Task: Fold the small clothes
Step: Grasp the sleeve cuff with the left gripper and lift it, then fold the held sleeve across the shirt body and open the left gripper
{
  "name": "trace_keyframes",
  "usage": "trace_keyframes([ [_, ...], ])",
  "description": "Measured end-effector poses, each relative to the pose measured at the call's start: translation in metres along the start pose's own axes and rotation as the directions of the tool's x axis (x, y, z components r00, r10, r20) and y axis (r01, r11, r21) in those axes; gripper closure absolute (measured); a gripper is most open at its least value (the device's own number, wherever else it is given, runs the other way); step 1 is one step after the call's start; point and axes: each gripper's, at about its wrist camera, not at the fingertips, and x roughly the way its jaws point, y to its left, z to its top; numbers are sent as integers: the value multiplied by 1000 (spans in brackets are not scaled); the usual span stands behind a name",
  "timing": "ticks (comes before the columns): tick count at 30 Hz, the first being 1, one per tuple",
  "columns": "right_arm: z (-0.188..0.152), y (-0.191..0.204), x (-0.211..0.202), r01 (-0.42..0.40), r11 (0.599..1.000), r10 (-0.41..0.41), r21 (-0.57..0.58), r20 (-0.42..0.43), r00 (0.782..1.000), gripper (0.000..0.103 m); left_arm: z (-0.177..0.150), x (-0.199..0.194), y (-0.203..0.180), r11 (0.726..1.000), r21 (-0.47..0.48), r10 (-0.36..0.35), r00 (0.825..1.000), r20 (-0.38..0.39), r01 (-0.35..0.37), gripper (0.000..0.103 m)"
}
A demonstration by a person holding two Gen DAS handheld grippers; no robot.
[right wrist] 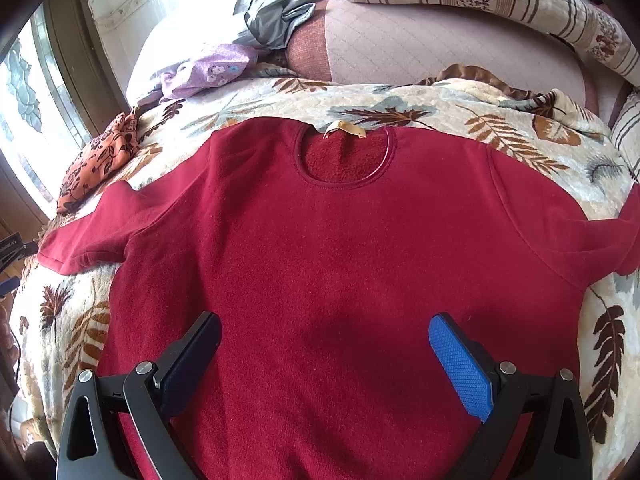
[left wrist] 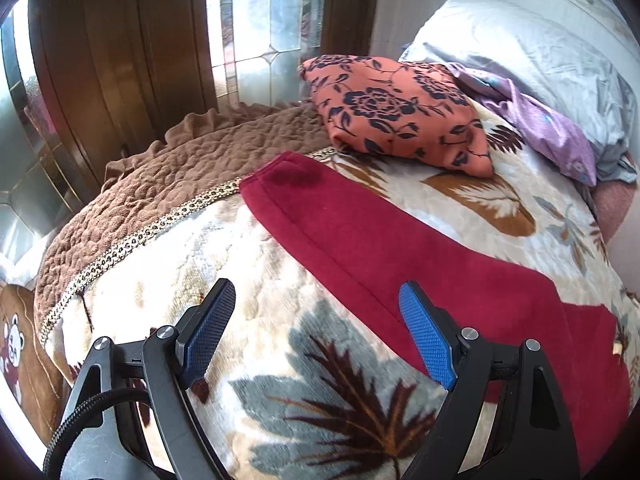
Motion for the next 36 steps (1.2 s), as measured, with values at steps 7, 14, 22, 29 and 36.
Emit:
trace_keyframes([
  [7, -1, -1, 6, 0, 1000, 0, 9, -19, 1000, 0, 18, 46, 19, 995, -60, 71, 995, -66, -75, 19],
  [14, -2, 0, 14, 3, 1000, -3, 2, -41, 999, 0, 25, 69, 13, 997, -40, 65, 997, -41, -66, 38],
  [22, -1, -3, 16, 7, 1000, -7, 12, -46, 999, 0, 39, 72, 4, 998, -34, -46, 998, -40, 44, 95],
  [29, 2, -12, 9, 8, 1000, -7, 23, -20, 1000, 0, 28, 0, -43, 963, 57, -265, 964, 24, 263, 95],
  [36, 12, -32, -7, 12, 997, -13, 72, 23, 1000, 0, -26, -82, -159, 836, 287, -483, 875, -14, 467, 95],
])
